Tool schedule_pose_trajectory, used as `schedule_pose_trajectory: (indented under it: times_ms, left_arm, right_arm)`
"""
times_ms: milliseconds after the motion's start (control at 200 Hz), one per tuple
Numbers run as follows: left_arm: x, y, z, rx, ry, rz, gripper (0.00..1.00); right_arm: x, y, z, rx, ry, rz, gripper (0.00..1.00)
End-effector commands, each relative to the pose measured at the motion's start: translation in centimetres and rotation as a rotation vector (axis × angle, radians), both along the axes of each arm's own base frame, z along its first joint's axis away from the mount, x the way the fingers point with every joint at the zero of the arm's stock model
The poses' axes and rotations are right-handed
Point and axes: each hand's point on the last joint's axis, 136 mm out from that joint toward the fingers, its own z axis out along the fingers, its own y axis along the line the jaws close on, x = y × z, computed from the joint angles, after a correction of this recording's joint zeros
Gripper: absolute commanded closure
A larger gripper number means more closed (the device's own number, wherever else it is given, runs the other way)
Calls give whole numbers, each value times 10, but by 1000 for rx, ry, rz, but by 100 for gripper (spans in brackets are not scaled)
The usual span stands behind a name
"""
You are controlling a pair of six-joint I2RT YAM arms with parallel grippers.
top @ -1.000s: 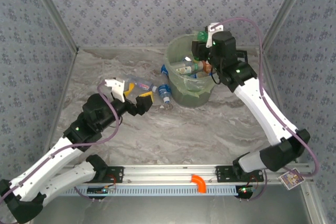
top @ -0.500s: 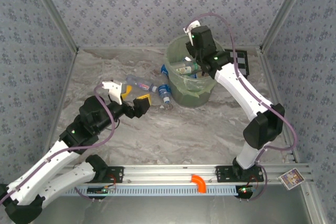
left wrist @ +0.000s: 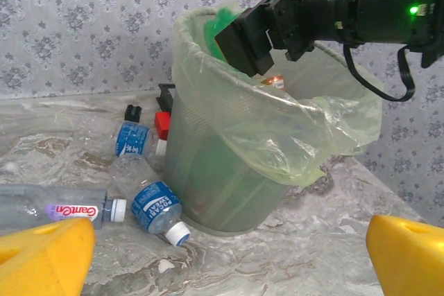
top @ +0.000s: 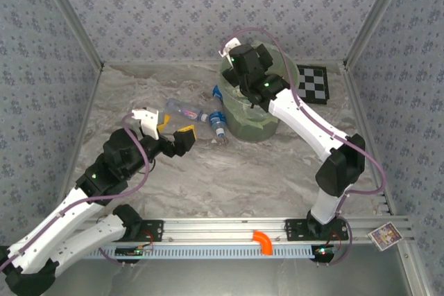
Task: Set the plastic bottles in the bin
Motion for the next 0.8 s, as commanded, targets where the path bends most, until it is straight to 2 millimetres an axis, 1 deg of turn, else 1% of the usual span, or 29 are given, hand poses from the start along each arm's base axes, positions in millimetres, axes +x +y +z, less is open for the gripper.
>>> schedule_pose_trajectory:
  times_ms: [0,165,265,385,490,600,795]
  left_arm:
    - [5,8,8,4,-13,53,0]
    - [12,12,3,20,6,97,0]
    - [18,14,-5,39,31,134,0]
    - [28,21,-15,61,67,202,0]
    - [38,28,-30,80,127,263,0]
    - [52,40,-49,57,218,353,0]
    - [75,55,-88,-91,378,496,0]
  right_arm:
    - [-13,-11,36,100,-44,-17,0]
    - [-31,-11,53,219,-35,33,0]
    - [-41,-11,60,284,-25,56,0]
    - [-55,-11,67,365,-14,88,0]
    - [-69,-11,75,440,-17,125,0]
    - [-82,-11,84,514,-21,161,0]
    - [-107,-13,94,625,-25,221,0]
